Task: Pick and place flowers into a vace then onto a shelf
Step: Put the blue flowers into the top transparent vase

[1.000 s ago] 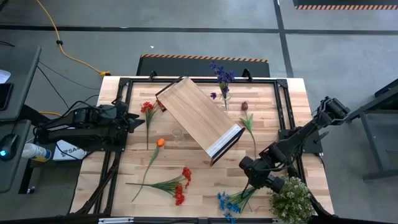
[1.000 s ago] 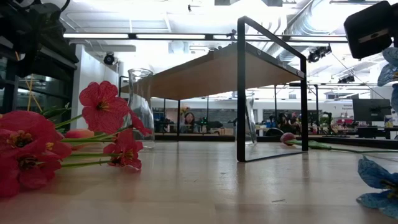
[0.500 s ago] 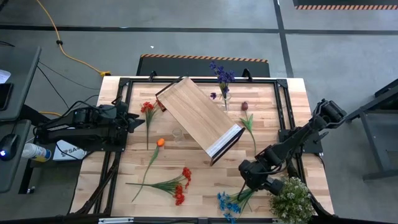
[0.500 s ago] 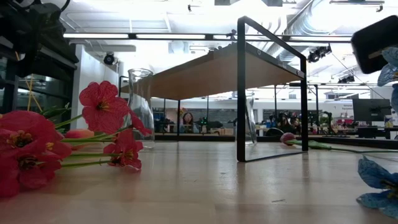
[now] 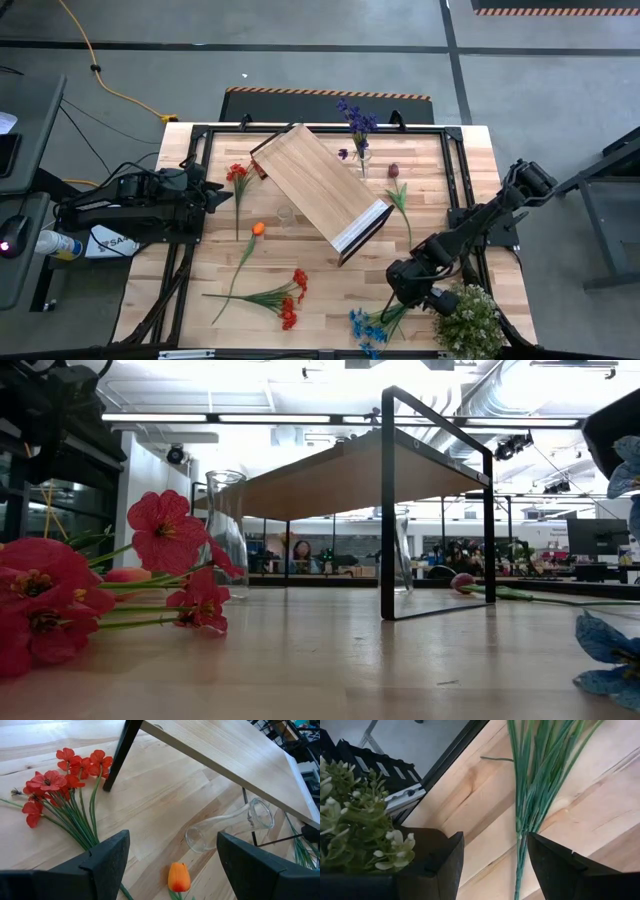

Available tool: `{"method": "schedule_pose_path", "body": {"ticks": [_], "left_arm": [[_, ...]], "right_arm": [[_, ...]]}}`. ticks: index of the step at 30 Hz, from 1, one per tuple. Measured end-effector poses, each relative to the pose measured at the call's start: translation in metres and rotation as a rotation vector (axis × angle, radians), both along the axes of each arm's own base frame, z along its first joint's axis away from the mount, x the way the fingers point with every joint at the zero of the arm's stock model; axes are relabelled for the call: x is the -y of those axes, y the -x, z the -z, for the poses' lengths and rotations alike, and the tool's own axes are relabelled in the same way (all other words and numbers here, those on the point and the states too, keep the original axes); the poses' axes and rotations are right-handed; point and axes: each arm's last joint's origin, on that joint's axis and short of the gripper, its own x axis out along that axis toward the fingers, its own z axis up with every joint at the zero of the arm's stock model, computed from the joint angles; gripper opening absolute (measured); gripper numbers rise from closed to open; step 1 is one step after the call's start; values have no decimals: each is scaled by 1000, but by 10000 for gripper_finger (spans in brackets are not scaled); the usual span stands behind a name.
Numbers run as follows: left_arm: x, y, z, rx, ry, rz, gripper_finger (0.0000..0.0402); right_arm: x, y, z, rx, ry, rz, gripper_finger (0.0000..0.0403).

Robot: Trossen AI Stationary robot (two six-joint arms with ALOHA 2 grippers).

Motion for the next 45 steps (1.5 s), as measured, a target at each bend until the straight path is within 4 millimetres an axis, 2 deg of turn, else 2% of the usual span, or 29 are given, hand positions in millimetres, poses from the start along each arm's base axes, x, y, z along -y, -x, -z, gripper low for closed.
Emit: {"method": "schedule_pose_path", "body": {"ticks": [10, 19, 32, 38, 45], "left_arm": [[0, 0, 0, 0, 1, 1, 333], [0, 0, 0, 1, 3, 4, 333], [0, 0, 0, 0, 2, 3, 333], [0, 0, 0, 0, 2, 3, 333], [0, 0, 0, 1, 2, 3, 333]], "right_arm": [[6, -5, 1, -4, 3, 34, 208], [5, -9, 12, -39, 26, 42, 208], [6, -10, 13, -46, 16, 44, 208], [9, -3, 27, -105, -30, 67, 208], [10, -4, 30, -89, -42, 65, 208]]}}
